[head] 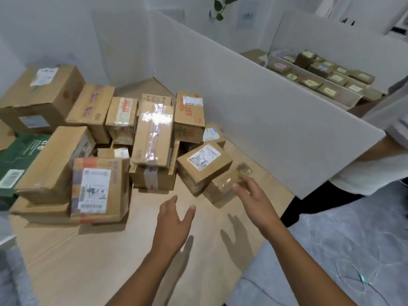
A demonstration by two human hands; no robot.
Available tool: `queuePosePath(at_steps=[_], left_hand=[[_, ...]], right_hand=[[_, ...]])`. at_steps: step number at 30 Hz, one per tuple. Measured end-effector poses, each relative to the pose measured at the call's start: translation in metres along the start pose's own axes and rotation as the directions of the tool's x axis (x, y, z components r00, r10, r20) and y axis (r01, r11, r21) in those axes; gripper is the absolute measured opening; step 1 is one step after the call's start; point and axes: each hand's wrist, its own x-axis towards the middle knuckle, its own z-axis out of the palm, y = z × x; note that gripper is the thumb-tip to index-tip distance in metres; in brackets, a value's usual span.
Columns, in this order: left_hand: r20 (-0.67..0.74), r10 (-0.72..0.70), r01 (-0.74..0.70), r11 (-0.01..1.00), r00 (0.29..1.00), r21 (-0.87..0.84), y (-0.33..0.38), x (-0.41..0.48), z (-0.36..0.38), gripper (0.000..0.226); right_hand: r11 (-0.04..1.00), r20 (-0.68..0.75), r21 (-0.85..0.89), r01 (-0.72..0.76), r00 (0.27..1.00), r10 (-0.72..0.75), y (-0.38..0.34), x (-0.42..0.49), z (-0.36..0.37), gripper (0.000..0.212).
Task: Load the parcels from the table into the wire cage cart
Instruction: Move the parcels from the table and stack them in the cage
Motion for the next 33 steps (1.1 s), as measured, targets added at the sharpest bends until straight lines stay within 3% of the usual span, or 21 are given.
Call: queuePosePath(at_steps=[7, 10, 13, 16, 20, 24, 29, 33], left_hand=[[-0.058, -0.190, 0.185, 0.980, 0.980, -0.077, 0.020, 0.104, 0.057, 0.080], [-0.116, -0.282, 0.265, 0.954, 0.952, -0.142, 0.033, 0.134, 0.079, 0.070], [-0.140, -0.336, 0.303, 0.929, 0.931, -0.214, 0.039, 0.158, 0.092, 0.054], [-0.167, -0.388, 0.327, 0.895, 0.906, -0.304, 0.046, 0.167, 0.102, 0.058], [-0.195, -0.418, 0.313, 0.856, 0.887, -0.411, 0.067, 0.155, 0.109, 0.061], [-0.275, -0.358, 0.172, 0.833, 0.893, -0.525, 0.089, 0.122, 0.104, 0.059], [-0.341, -0.295, 0.045, 0.811, 0.892, -0.584, 0.108, 0.062, 0.091, 0.065], [-0.439, -0.260, -0.057, 0.806, 0.860, -0.589, 0.094, -0.002, 0.072, 0.060]], right_hand=[[0.994, 0.068, -0.111, 0.025, 0.998, -0.017, -0.008, 0.160, -0.011, 0.056], [0.982, 0.171, -0.186, 0.041, 0.985, -0.009, -0.005, 0.228, -0.007, 0.051], [0.950, 0.321, -0.313, 0.014, 0.943, 0.092, 0.006, 0.280, 0.000, 0.054], [0.918, 0.440, -0.397, -0.013, 0.875, 0.203, 0.018, 0.302, 0.004, 0.061], [0.935, 0.464, -0.349, 0.066, 0.879, 0.111, 0.015, 0.293, -0.015, 0.063], [0.962, 0.433, -0.222, 0.158, 0.900, -0.048, 0.006, 0.258, -0.040, 0.059], [0.967, 0.337, -0.094, 0.238, 0.921, -0.194, 0.005, 0.195, -0.052, 0.074], [0.941, 0.290, -0.028, 0.338, 0.903, -0.316, 0.006, 0.127, -0.046, 0.055]])
